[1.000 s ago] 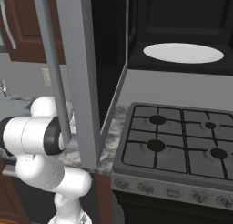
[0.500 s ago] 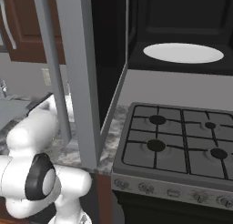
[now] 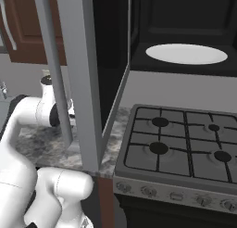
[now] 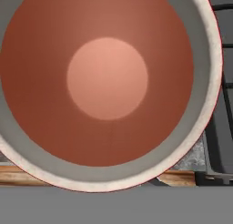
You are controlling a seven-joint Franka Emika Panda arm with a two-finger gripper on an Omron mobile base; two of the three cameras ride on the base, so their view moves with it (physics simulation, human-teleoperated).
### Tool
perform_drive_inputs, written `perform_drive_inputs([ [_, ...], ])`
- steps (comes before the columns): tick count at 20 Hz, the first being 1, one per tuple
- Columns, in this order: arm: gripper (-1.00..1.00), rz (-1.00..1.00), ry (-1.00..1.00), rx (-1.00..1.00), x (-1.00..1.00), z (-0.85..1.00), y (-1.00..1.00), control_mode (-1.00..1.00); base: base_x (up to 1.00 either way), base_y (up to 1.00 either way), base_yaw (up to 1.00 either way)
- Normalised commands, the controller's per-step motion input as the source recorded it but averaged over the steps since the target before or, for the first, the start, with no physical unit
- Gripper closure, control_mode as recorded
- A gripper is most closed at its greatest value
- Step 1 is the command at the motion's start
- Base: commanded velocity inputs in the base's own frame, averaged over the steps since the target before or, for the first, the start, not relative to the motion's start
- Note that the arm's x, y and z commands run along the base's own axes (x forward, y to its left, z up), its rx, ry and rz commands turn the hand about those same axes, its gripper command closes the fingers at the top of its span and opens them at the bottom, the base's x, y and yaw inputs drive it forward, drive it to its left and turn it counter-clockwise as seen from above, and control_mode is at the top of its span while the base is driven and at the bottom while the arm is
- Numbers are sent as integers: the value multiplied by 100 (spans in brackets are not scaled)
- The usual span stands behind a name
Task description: Place the microwavable item in the microwave. Then, close the microwave door and press the start button.
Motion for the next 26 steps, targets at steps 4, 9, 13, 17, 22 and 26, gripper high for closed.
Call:
perform_drive_inputs([
  [4, 100, 0, 0, 0, -100, 100, 17, -100, 0, 0, 0],
  [9, 100, -3, 2, 0, -87, 91, 18, -100, 0, 0, 0],
  [13, 100, -2, 9, 0, -43, 23, 16, -100, 0, 0, 0],
  [17, 100, 0, 20, -2, -1, -12, 20, -100, 0, 0, 0],
  [22, 100, 1, 11, -1, 0, -22, 15, -100, 0, 0, 0],
  [26, 100, 0, 9, 0, -12, -22, 7, -100, 0, 0, 0],
])
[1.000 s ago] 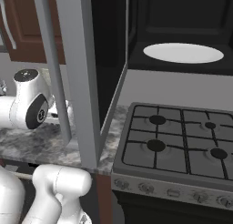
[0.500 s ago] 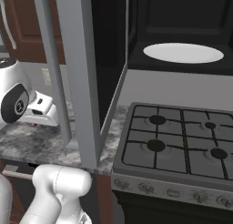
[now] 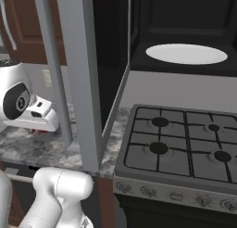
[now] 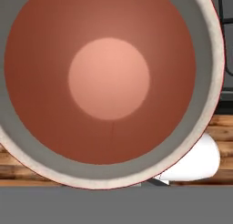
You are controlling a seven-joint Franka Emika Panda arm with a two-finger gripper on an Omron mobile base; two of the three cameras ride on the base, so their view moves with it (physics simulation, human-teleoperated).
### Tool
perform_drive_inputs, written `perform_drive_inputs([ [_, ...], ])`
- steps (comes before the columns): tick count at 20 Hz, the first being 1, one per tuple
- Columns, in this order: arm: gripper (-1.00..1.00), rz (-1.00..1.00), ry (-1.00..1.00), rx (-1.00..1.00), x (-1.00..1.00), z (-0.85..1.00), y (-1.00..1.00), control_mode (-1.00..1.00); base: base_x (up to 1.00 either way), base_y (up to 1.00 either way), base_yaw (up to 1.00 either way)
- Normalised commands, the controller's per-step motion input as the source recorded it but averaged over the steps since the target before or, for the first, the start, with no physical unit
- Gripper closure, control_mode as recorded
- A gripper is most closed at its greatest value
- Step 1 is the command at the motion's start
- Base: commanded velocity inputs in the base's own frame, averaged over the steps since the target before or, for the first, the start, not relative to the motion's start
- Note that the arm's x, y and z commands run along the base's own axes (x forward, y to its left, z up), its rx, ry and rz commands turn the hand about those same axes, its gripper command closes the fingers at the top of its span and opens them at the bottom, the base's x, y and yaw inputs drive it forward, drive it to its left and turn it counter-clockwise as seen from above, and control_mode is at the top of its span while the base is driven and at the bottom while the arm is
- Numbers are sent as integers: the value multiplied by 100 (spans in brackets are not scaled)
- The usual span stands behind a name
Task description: Place the microwavable item in the microwave. Then, close the microwave door and press the start button.
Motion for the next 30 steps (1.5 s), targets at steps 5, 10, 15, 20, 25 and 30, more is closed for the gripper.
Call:
perform_drive_inputs([
  [5, 100, 0, 0, 0, -79, -8, 9, -100, 0, 0, 0],
  [10, 100, -2, -10, 0, -100, 0, 0, -100, 0, 0, 0],
  [15, 100, -8, -4, 0, -78, 0, 0, -100, 0, 0, 0],
  [20, 100, -13, 7, 0, -3, 4, 0, -100, 0, 0, 0],
  [25, 100, -9, 15, 0, 17, 5, 0, 100, 5, 0, -2],
  [30, 100, 0, 0, 0, 0, 0, 0, 100, 1, 0, -5],
])
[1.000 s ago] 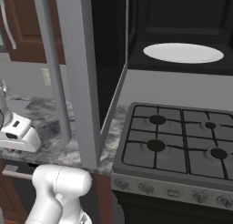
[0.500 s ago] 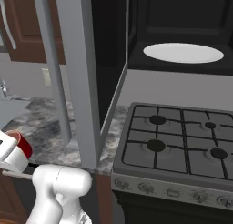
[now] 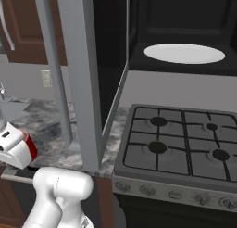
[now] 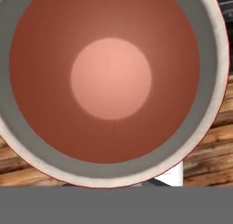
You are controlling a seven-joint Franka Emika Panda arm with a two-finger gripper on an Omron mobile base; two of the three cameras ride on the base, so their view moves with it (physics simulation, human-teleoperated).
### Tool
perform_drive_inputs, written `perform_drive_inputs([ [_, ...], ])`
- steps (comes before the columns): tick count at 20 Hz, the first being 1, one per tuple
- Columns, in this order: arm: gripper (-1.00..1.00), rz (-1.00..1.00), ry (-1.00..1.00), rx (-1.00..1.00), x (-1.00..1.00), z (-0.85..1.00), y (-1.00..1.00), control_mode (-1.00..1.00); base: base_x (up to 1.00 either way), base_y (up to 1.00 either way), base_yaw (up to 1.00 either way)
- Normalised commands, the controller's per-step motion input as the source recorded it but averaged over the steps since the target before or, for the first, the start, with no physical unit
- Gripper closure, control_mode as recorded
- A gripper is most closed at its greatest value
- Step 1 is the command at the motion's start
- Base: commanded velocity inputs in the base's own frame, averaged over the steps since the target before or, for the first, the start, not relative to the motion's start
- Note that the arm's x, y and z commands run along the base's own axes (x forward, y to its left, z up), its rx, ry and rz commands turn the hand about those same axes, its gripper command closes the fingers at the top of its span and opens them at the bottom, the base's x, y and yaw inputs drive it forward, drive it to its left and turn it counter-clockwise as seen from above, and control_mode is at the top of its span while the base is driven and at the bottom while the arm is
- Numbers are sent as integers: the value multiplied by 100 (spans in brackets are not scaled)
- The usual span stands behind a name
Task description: Place the microwavable item in the microwave. Then, close the microwave door and press the start button.
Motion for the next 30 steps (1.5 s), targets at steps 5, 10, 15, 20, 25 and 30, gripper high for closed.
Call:
perform_drive_inputs([
  [5, 100, 0, 0, 0, 0, 0, 0, 100, -90, -12, 0],
  [10, 100, 0, 0, 0, 0, 0, 0, 100, -100, -34, 0],
  [15, 100, 0, 0, 0, 0, 0, 0, 100, -93, -60, 0],
  [20, 100, 0, 0, 0, 0, 0, 0, 100, -17, -99, 0],
  [25, 100, 0, 0, 0, 0, 0, 0, 100, 20, -100, 0],
  [30, 100, 0, 0, 0, 0, 0, 0, 100, 49, -71, 0],
])
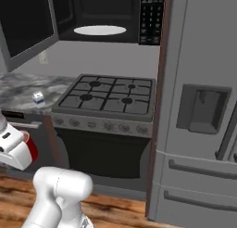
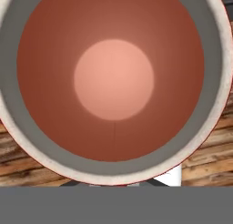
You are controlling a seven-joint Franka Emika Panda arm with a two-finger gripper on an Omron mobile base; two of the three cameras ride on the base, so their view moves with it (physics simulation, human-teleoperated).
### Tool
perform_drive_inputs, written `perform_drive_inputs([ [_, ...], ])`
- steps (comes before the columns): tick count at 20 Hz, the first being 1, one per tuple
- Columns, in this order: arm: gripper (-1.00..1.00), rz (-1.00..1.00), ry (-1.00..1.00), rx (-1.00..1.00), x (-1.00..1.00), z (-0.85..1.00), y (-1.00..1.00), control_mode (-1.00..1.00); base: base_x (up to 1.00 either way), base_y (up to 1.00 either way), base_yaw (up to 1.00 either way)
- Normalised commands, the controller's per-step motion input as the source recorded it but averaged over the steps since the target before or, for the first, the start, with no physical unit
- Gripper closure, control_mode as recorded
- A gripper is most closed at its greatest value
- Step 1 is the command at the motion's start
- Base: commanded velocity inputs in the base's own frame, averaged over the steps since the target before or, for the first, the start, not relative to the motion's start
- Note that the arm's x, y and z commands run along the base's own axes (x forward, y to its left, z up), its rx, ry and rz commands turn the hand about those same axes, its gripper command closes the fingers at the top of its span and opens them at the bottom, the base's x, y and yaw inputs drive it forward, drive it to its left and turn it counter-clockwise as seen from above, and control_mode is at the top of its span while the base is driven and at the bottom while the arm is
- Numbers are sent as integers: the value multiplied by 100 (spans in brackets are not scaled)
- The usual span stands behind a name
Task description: Place the microwavable item in the microwave. Then, close the microwave door and press the start button.
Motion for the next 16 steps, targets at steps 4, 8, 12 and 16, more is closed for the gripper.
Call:
perform_drive_inputs([
  [4, 100, 0, 0, 0, 0, 0, 0, 100, 77, -15, 2],
  [8, 100, 0, 0, 0, 0, 0, 0, 100, 91, 0, 0],
  [12, 100, 0, 0, 0, 0, 0, 0, 100, 68, -10, 1],
  [16, 100, 0, 0, 0, 0, 0, 0, 100, 32, -44, 2],
])
